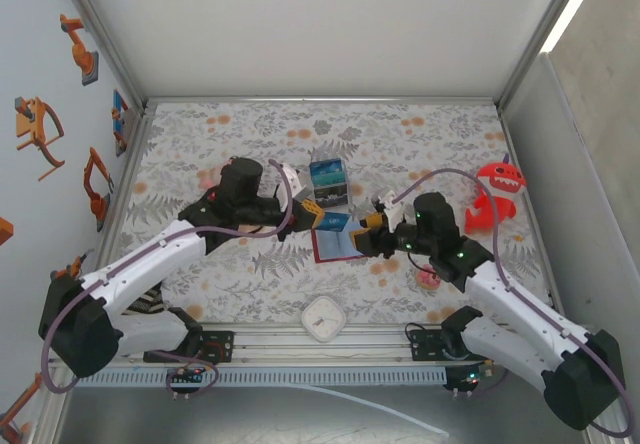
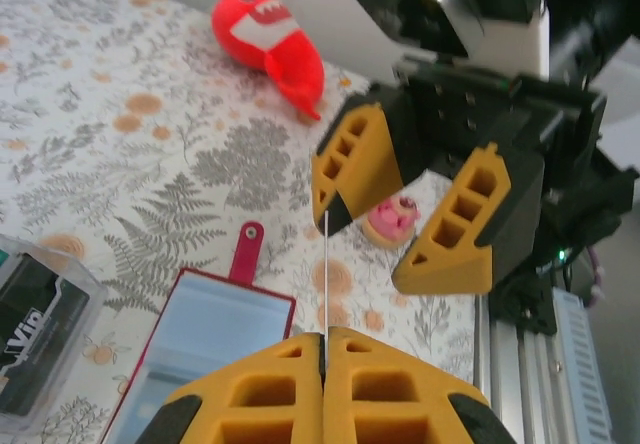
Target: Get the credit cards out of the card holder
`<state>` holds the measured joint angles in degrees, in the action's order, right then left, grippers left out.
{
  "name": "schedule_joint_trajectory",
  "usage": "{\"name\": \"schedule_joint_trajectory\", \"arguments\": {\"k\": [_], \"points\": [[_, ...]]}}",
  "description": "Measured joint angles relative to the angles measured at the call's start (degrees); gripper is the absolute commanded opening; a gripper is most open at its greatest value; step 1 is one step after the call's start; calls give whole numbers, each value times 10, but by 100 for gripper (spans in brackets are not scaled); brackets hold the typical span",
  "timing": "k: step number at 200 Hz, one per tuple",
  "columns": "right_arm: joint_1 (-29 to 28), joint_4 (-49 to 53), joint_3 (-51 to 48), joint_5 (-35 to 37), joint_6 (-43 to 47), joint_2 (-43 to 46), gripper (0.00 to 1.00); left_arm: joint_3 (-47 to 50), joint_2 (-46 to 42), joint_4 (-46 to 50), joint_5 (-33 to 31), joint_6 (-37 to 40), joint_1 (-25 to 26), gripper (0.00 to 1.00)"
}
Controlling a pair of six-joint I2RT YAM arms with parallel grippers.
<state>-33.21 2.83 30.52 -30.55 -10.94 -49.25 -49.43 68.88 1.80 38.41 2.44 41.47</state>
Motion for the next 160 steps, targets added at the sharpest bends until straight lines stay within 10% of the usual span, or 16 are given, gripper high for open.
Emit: {"name": "schedule_joint_trajectory", "arguments": {"k": [84, 126, 160], "points": [[0, -221, -48, -48, -108, -10, 50, 71, -12, -219, 31, -199, 0, 0], [0, -304, -48, -104, -148, -51, 0, 87, -19, -260, 50, -222, -2, 2], [0, -336, -48, -132, -161, -52, 0, 87, -29, -254, 49, -217, -9, 25]]}}
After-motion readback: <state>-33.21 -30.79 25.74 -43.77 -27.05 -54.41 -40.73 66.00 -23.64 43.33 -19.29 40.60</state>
